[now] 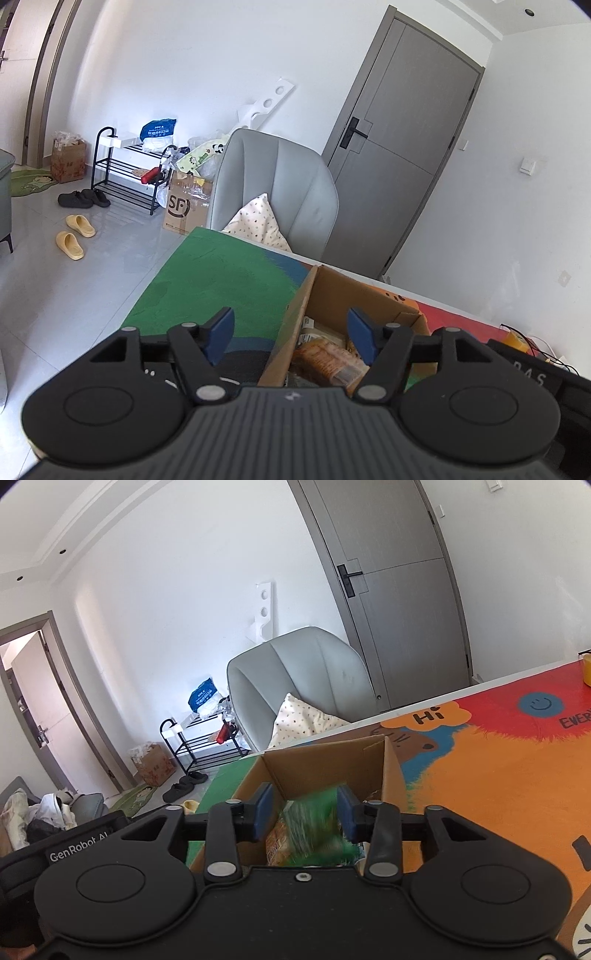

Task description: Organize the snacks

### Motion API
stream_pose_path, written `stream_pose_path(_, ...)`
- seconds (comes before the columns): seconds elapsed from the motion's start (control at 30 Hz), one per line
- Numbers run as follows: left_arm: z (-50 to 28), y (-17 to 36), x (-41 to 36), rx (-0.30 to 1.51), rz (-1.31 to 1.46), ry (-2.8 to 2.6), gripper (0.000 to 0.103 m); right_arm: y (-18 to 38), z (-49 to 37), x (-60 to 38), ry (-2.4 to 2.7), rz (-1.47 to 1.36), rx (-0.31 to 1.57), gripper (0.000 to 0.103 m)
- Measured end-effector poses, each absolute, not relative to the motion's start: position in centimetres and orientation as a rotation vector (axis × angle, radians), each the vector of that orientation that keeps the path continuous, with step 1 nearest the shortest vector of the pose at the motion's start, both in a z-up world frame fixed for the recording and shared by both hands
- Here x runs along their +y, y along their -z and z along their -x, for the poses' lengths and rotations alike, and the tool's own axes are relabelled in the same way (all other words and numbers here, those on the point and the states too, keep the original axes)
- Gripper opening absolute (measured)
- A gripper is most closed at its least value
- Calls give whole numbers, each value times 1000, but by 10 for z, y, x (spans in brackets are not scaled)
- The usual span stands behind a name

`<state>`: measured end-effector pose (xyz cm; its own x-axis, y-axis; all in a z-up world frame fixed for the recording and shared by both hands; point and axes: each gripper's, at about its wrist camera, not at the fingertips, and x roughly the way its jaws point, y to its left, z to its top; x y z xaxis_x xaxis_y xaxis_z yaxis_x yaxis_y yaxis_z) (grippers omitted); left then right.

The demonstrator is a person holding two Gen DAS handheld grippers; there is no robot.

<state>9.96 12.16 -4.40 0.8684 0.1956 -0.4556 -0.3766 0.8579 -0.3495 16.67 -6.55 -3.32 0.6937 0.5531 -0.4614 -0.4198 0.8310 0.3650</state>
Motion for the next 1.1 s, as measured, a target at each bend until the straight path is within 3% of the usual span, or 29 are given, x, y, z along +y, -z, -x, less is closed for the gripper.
stream_pose_path(0.23,-102,44,108,443,426,-298,80,33,-163,-82,-531,-253,587,51)
stream_pose_path(0.47,-101,41,88,468,375,-271,90,32,-157,-104,-502,-254,609,64)
stream_pose_path(0.9,-95,17,49,497,263,-210,97,17,-142,-150,-473,-266,578,94)
stream_pose_path(1.1,-84,4,31,494,187,-188,101,6,-132,-175,-450,-259,558,103)
